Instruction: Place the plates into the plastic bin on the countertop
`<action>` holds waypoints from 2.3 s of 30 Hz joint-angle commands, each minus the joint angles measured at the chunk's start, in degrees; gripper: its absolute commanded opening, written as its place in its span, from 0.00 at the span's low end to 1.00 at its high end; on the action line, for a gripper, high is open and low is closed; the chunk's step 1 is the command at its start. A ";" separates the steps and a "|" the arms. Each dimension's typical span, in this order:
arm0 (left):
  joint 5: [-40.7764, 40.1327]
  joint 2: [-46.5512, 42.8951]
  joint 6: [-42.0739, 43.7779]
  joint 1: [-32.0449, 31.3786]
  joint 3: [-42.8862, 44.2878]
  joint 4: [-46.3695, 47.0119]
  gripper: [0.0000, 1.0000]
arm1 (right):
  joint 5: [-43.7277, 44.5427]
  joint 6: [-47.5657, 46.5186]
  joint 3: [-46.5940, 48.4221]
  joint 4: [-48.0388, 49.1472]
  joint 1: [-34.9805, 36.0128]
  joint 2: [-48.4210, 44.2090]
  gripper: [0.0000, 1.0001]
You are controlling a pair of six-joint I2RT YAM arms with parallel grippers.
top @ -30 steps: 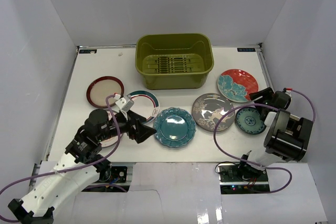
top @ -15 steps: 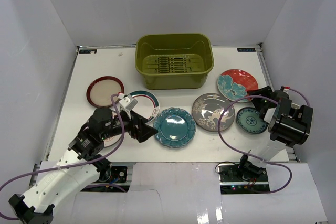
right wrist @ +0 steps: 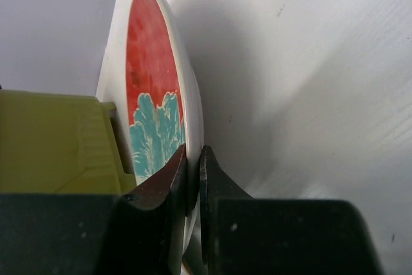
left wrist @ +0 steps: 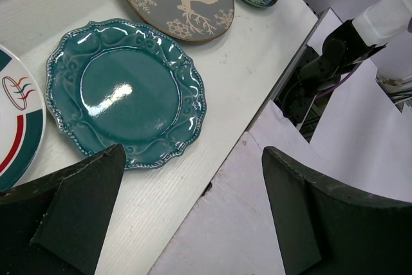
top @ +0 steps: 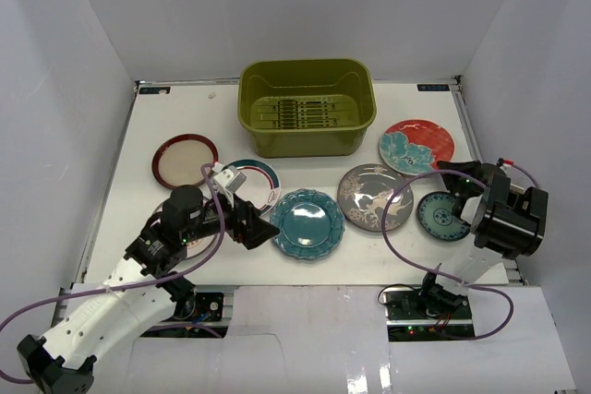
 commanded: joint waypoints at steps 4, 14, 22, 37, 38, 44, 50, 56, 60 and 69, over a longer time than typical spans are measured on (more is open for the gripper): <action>0.12 -0.05 0.23 0.16 0.06 -0.27 0.98 | 1.28 4.05 1.95 5.26 -0.01 -18.08 0.08; -1.81 1.26 -1.26 0.25 -0.03 -0.80 0.98 | 1.02 5.83 9.67 -5.97 3.41 -36.81 0.08; -8.05 6.54 -10.74 0.25 -0.38 -2.55 0.98 | 4.08 -11.48 33.30 -24.97 24.49 -29.44 0.08; -11.56 12.07 -24.37 0.08 -9.25 -1.94 0.93 | 8.05 -19.67 61.97 -38.06 42.61 -1.06 0.08; -12.26 12.43 -24.81 0.08 -9.52 -1.33 0.92 | 8.13 -19.93 63.20 -38.86 43.31 1.30 0.08; -13.68 15.15 -26.31 -0.10 -11.46 2.36 0.90 | 8.66 -22.57 70.42 -43.70 44.99 9.14 0.08; -14.73 20.42 -26.84 -0.27 -11.29 6.31 0.89 | 8.84 -23.01 69.37 -43.79 45.16 13.54 0.08; -16.31 25.87 -27.01 -0.54 -10.58 9.22 0.84 | 10.59 -25.38 69.46 -45.98 45.08 16.79 0.13; -17.54 28.95 -27.63 -0.71 -10.84 11.24 0.81 | 11.91 -28.37 70.16 -48.43 45.34 17.50 0.58; -20.01 34.22 -29.56 -1.07 -11.19 17.74 0.71 | 12.36 -32.85 70.08 -51.96 46.30 12.68 0.98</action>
